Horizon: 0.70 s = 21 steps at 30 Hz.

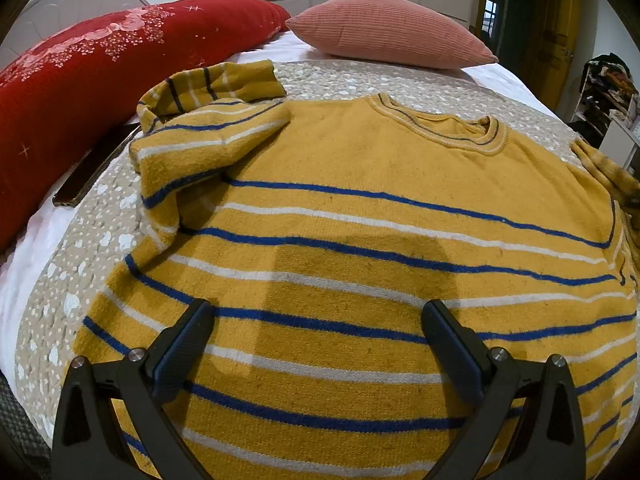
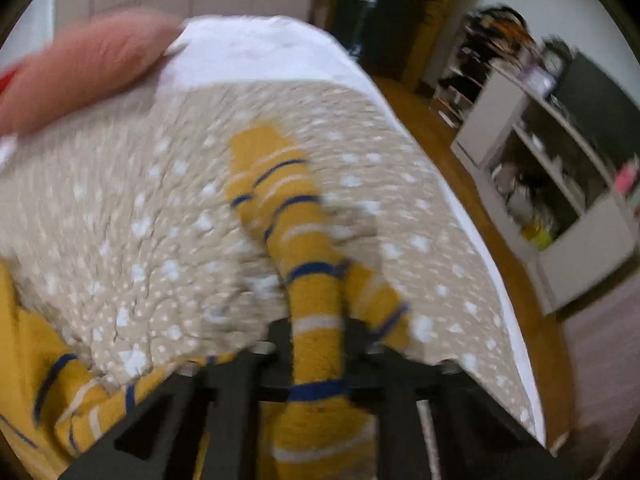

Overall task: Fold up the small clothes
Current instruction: 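Grasp the sleeve cuff with the right gripper, lay it across the body, release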

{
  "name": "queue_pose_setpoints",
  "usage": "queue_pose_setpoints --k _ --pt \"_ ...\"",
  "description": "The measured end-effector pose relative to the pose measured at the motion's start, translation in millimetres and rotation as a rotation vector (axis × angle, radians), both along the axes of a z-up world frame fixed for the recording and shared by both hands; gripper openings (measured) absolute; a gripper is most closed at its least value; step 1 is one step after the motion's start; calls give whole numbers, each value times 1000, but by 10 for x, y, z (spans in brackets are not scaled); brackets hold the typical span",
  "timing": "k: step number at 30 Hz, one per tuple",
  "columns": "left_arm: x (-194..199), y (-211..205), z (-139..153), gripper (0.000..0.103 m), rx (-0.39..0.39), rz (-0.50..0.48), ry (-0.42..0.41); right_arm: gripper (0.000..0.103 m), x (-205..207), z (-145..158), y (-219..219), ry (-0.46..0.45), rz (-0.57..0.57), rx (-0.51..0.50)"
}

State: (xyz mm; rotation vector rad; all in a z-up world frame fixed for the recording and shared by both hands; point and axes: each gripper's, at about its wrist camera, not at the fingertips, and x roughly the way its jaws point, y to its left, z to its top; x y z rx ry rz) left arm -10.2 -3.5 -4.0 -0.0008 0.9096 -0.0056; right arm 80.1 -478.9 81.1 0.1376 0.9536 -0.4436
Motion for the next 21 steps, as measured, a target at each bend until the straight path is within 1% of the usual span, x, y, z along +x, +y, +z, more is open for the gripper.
queue_pose_setpoints --k 3,5,6,7,8,9,11,13,15,17,19,21 --pt "-23 10 20 103 6 15 -8 9 -472 72 -410 -45 -135 62" --pt "-71 34 75 103 4 28 -12 10 -866 8 -667 -41 -251 98" --pt "-106 56 118 103 -12 22 -14 23 -1011 -31 -743 -41 -279 118" --pt "-158 93 177 103 -42 11 -15 33 -1189 -89 -794 -40 -302 140" --pt "-214 154 254 103 -77 4 -17 49 -1361 -138 -813 -53 -306 165" --pt "-265 228 338 103 -107 2 -22 54 -1490 -150 -827 -73 -305 184" --pt "-346 423 531 103 -154 7 -46 55 -1787 -206 -815 -129 -298 233" --pt "-377 671 718 103 -154 42 -81 56 -1958 -202 -739 -162 -290 256" --pt "-342 976 889 103 -111 97 -116 56 -2136 -153 -644 -197 -269 264" --pt "-222 1217 974 103 -65 153 -113 56 -2160 -125 -509 -223 -242 253" --pt "-17 1435 1024 103 -42 177 -114 58 -2285 -36 -372 -255 -210 226" --pt "180 1533 1017 103 -15 189 -110 61 -2376 17 -242 -274 -175 202"
